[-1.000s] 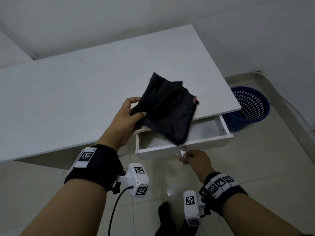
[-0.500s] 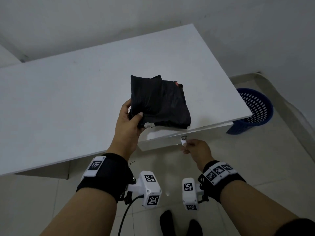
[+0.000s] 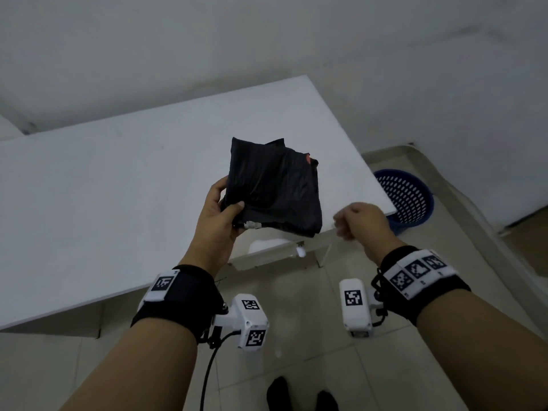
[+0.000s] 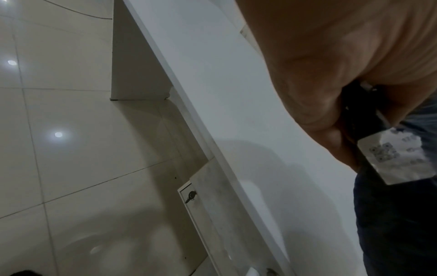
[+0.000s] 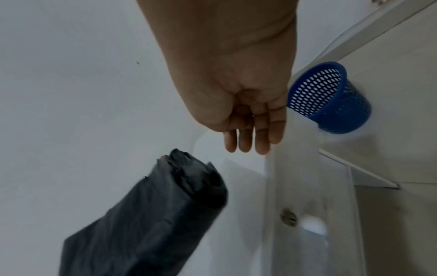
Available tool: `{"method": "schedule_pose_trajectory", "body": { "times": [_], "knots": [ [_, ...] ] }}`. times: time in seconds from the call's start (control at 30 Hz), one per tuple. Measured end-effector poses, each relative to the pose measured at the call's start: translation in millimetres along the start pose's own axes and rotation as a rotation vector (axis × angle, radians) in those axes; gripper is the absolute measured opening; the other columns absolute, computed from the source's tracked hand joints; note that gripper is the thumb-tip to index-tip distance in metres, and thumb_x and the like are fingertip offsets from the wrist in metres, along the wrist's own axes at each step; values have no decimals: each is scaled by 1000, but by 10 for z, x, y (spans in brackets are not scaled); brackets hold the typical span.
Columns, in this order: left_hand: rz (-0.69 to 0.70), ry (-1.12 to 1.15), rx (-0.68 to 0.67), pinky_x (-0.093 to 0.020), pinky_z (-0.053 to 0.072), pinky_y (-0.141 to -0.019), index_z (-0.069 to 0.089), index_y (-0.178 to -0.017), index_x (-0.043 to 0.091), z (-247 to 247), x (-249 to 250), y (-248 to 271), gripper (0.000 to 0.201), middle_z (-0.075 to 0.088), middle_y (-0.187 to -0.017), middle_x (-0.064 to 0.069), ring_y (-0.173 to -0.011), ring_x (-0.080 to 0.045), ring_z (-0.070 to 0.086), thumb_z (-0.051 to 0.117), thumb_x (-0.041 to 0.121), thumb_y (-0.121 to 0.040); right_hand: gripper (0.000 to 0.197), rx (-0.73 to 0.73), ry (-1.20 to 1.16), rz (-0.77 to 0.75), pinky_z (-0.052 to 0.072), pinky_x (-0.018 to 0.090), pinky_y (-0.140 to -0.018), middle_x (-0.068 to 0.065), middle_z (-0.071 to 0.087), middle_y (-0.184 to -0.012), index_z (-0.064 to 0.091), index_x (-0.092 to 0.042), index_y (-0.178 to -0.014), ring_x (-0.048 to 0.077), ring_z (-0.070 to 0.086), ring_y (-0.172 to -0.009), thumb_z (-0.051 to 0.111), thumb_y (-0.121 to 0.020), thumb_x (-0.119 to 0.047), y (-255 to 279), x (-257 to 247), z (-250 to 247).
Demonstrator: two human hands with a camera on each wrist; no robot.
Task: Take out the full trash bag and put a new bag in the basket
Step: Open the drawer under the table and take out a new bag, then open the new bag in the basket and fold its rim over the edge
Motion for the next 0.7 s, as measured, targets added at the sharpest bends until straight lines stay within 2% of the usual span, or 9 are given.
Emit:
{"method": "schedule_pose_trajectory", "body": {
  "times": [0.07, 0.13, 0.23, 0.3, 0.37, 0.43, 0.5, 0.6, 0.7],
  "knots": [
    [7, -10, -37, -46, 57, -81, 48, -133, 23, 99, 146, 6, 49, 65, -115, -1, -100, -25, 64, 42, -7, -95, 27, 42, -68, -129, 49, 25, -56, 13, 66, -85, 66, -4, -92, 20, 59, -65, 40, -96, -4, 126, -328, -161],
    [20, -29, -90, -49, 55, -83, 48, -133, 22, 224, 307, 1, 49, 65, -115, -4, -98, -26, 64, 41, -7, -94, 22, 35, -99, -220, 51, 26, -63, 11, 68, -92, 66, -6, -105, 19, 62, -73, 47, -97, -12, 256, -599, -289],
    [43, -40, -171, -48, 55, -82, 50, -131, 23, 461, 519, -21, 48, 63, -118, -6, -97, -25, 65, 40, -7, -94, 25, -36, -128, -274, 52, 29, -68, 10, 69, -99, 64, -6, -110, 19, 63, -78, 59, -94, -24, 403, -822, -443],
    [55, -33, -225, -46, 58, -79, 51, -128, 24, 641, 635, -40, 48, 63, -117, -4, -96, -23, 66, 39, -7, -94, 27, -24, -173, -292, 50, 30, -65, 9, 68, -94, 64, -6, -107, 19, 62, -74, 66, -89, -26, 450, -913, -542],
    [60, -43, -268, -48, 58, -79, 52, -127, 23, 834, 715, -74, 47, 64, -116, -4, -96, -24, 67, 39, -7, -94, 18, 31, -214, -319, 48, 31, -62, 6, 66, -85, 64, -10, -97, 19, 60, -70, 70, -85, -22, 459, -967, -675],
    [65, -68, -289, -52, 53, -84, 51, -129, 21, 1057, 758, -130, 46, 65, -115, -5, -99, -27, 64, 40, -6, -94, 10, 79, -266, -347, 47, 31, -61, 8, 64, -82, 62, -11, -89, 21, 59, -71, 69, -85, -17, 434, -1016, -862],
    [78, -105, -296, -48, 54, -84, 50, -129, 20, 1330, 769, -198, 43, 65, -115, -5, -100, -27, 64, 41, -5, -95, 5, 104, -332, -363, 50, 34, -64, 12, 63, -86, 60, -10, -87, 24, 60, -76, 65, -87, -12, 393, -1074, -1102],
    [152, -259, -227, -37, 59, -80, 43, -134, 25, 1804, 712, -375, 48, 63, -120, -3, -103, -25, 66, 52, 0, -93, 9, 167, -343, -432, 52, 41, -74, 12, 64, -89, 58, -14, -81, 25, 60, -81, 63, -89, -11, 288, -1171, -1543],
    [283, -453, -64, -33, 55, -86, 29, -144, 28, 2433, 615, -596, 74, 47, -134, -4, -107, -18, 60, 62, 3, -83, 10, 267, -283, -532, 50, 40, -74, 11, 65, -86, 58, -19, -77, 23, 60, -79, 65, -84, -19, 122, -1268, -2076]
  ]
}}
Point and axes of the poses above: each hand's wrist, its own y-axis away from the middle knuckle, its own z-axis out of the palm, x = y × z, the point moved 2 cm from there along -y, towards the middle knuckle
